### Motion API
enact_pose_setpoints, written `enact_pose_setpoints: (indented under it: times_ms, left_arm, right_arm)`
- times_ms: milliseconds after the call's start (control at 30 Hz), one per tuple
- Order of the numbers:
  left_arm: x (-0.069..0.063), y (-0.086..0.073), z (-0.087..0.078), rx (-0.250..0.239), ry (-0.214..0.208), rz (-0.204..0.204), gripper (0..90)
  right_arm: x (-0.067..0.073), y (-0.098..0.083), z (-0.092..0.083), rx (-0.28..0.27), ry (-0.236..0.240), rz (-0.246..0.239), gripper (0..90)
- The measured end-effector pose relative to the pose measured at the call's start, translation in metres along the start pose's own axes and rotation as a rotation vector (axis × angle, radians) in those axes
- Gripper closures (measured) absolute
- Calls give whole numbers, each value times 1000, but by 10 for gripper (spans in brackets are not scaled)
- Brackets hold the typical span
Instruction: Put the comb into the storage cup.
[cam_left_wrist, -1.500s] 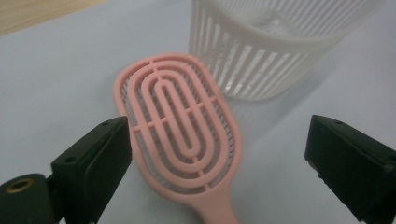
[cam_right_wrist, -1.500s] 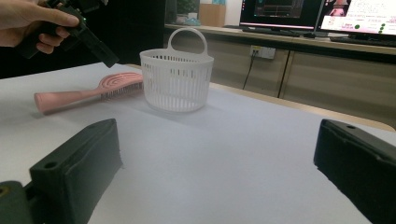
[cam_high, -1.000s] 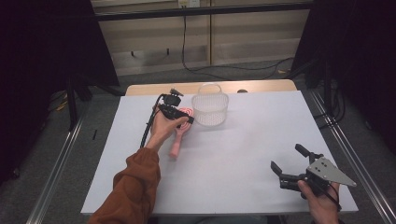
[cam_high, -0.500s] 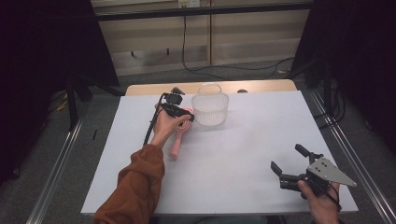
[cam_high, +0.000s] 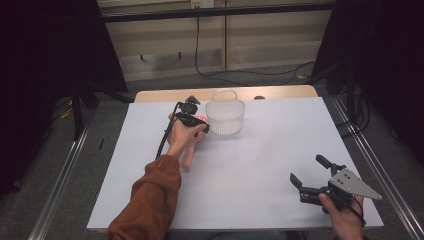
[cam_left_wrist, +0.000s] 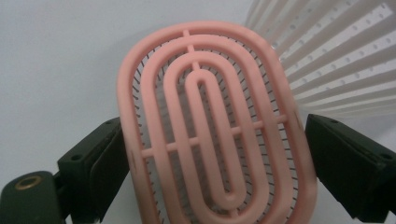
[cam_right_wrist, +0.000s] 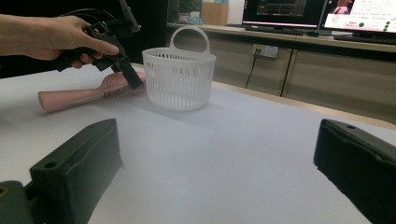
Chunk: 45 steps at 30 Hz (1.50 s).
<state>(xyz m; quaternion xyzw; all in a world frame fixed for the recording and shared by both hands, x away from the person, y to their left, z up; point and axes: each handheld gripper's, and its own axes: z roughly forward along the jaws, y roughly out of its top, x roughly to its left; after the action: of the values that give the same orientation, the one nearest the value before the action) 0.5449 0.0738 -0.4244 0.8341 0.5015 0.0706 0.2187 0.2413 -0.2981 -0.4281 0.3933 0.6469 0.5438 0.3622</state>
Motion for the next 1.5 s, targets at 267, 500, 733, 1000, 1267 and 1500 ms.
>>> enact_pose_setpoints:
  times_ms: [267, 500, 733, 1000, 1267, 1500]
  left_arm:
    - [-2, 0, 3, 5, 5, -9, 126]
    - [-4, -1, 5, 27, 13, -32, 146]
    - [-4, 0, 4, 33, 14, -51, 162]
    - [-2, -1, 3, 22, 12, -97, 175]
    - [-2, 0, 2, 39, 10, -117, 183]
    - [-1, 0, -1, 42, 7, -137, 186]
  right_arm:
    - [0, 0, 0, 2, -2, -3, 0]
    - [0, 0, -1, 1, -2, -3, 0]
    - [0, 0, -1, 1, -6, -3, 0]
    - [0, 0, -1, 0, -6, -4, 0]
    - [-1, 0, -1, -1, -6, -5, 0]
    - [-1, 0, -1, -1, -7, -5, 0]
